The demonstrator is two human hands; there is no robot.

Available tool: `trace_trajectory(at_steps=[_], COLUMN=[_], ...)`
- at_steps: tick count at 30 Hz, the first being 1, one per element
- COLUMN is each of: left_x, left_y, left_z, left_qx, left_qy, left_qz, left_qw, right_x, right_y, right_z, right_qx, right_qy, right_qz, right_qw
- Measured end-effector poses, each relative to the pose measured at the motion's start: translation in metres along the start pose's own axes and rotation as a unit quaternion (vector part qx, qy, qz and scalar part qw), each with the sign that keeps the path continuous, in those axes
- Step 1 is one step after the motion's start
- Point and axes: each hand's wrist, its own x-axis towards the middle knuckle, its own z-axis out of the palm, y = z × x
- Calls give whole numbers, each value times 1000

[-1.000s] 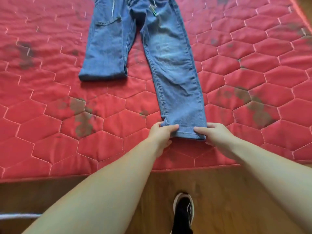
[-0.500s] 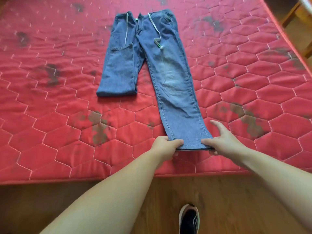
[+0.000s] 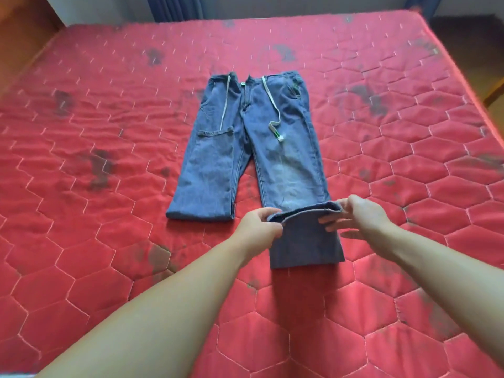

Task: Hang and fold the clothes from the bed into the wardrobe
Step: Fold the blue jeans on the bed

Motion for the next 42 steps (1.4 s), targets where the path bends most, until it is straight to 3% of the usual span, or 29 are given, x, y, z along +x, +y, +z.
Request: trace_trajectory(at_steps=[2, 9, 12, 15, 18, 23, 26, 31, 35, 37, 42], left_x=[30, 139, 186, 227, 261, 319, 347, 367, 359, 351, 330], left_y=[4, 18, 31, 42, 60, 88, 72, 61, 72, 69, 55], left_z=[-10, -53, -65, -71, -74, -82, -82, -83, -85, -83, -74], left_qx=[34, 120, 38, -47, -94, -68, -26, 27, -57, -79, -57], left_qy=[11, 82, 46, 67, 85, 129, 155, 210, 145, 129, 169], left_qz=[24, 52, 27, -7, -3, 10, -17, -63, -90, -77, -21], left_qw=[999, 988, 998, 997, 992, 989, 987, 975, 984, 986, 984], right_x=[24, 115, 156, 202, 245, 312, 344, 368, 364, 358, 341], right_y=[-14, -53, -65, -81, -103, -127, -117, -102, -100, -93, -88], right_z=[6, 18, 29, 33, 34, 39, 44, 48, 37, 34, 47], right_qx=[-69, -96, -98, -156, -134, -137, -201, -270, -248, -250, -230], right_qy=[5, -14, 23, 84, 97, 138, 143, 169, 176, 200, 215], right_qz=[-25, -39, -66, -134, -157, -170, -121, -86, -114, -117, -105], right_qw=[997, 995, 993, 975, 974, 966, 961, 944, 946, 940, 943])
